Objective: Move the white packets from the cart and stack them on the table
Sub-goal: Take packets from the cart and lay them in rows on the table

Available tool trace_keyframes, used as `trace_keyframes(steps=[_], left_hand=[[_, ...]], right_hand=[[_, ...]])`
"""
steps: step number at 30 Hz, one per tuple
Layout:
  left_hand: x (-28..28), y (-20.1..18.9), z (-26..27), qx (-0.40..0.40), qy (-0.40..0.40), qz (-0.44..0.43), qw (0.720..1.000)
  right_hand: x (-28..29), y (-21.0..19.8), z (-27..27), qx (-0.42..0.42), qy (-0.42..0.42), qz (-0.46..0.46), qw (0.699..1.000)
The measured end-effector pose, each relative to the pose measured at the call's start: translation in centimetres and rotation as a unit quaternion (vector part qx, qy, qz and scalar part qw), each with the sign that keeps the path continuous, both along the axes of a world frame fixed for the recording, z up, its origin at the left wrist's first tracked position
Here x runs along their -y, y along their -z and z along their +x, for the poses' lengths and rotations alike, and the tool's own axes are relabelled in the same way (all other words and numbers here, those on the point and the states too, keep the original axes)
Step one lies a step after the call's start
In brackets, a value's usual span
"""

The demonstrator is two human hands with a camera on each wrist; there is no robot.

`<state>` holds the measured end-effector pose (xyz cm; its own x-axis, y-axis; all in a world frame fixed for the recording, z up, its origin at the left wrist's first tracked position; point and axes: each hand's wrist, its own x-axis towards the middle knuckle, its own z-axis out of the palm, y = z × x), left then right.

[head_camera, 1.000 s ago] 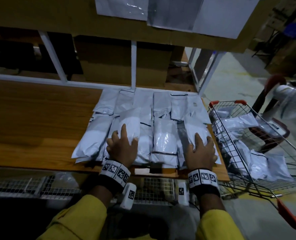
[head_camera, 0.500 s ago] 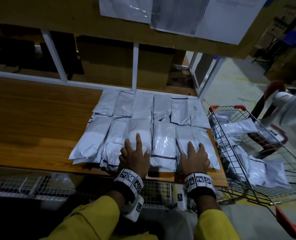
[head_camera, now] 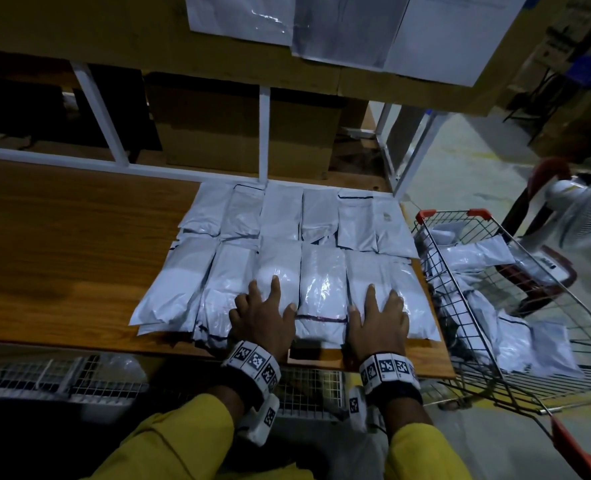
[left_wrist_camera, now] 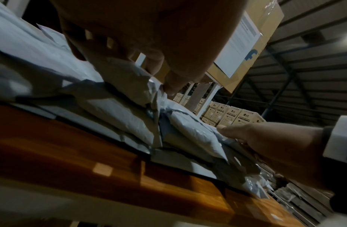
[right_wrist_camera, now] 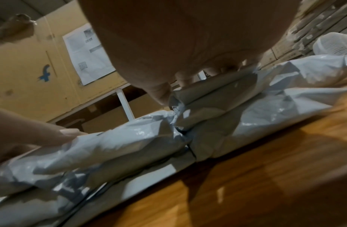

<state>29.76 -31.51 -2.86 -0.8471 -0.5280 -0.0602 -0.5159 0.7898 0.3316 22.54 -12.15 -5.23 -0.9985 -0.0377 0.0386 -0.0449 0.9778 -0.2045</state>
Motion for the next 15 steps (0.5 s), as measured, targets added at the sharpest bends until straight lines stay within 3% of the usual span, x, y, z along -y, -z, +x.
trace_keyframes(steps=[10, 15], left_hand=[[1.01, 0.50, -0.55, -0.011, 0.009, -0.011, 1.000], [0.76, -0.09, -0.72, -0.107, -0.013, 0.015, 0.994]], right_hand=[[0.41, -0.14, -0.19, 0.028, -0.008, 0.047, 0.998], [0.28, -0.67, -0.11, 0.030, -0.004, 0.024, 0.999]])
